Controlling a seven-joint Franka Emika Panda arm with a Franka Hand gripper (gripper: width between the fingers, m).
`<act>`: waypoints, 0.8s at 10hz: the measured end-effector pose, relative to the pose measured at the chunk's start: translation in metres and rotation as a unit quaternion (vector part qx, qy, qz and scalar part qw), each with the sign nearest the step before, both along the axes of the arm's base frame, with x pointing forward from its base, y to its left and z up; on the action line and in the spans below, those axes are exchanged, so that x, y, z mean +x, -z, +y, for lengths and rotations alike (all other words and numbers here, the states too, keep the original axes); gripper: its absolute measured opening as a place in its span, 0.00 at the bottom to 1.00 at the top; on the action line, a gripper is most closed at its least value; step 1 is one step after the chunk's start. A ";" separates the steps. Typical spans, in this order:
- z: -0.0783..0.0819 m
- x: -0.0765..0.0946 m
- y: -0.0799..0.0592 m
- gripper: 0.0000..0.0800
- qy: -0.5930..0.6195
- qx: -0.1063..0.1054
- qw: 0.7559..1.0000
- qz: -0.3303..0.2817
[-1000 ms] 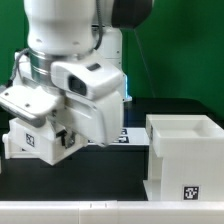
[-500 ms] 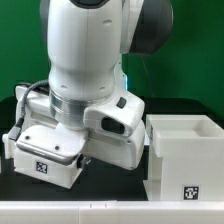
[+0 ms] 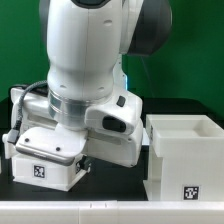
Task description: Assemble drawer
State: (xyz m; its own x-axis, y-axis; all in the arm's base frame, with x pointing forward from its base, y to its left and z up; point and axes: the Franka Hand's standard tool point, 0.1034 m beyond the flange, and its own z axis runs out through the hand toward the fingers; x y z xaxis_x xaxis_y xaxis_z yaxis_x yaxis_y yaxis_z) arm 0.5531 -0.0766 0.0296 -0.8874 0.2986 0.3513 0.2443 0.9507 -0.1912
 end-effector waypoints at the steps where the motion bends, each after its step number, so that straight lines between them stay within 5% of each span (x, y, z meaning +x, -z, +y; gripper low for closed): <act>1: 0.000 0.000 0.000 0.45 0.000 0.000 1.000 0.000; 2: -0.001 0.000 0.000 0.68 0.001 0.000 1.000 0.000; 3: -0.005 0.000 -0.003 0.68 0.016 -0.005 1.000 -0.003; 4: -0.018 -0.001 -0.018 0.78 0.040 -0.017 0.999 -0.012; 6: -0.035 -0.010 -0.047 0.81 0.118 -0.041 0.992 -0.032; 8: -0.035 -0.012 -0.057 0.81 0.215 -0.079 0.972 -0.049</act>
Offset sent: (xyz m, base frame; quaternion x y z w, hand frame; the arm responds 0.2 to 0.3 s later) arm -0.0237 -0.0271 0.0431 -0.0286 -0.0068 0.1343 0.9905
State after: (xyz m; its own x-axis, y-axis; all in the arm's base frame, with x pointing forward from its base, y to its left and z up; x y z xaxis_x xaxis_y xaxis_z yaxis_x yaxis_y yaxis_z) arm 0.5413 -0.1115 0.0865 -0.6959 0.6920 0.1921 0.6361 0.7181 -0.2823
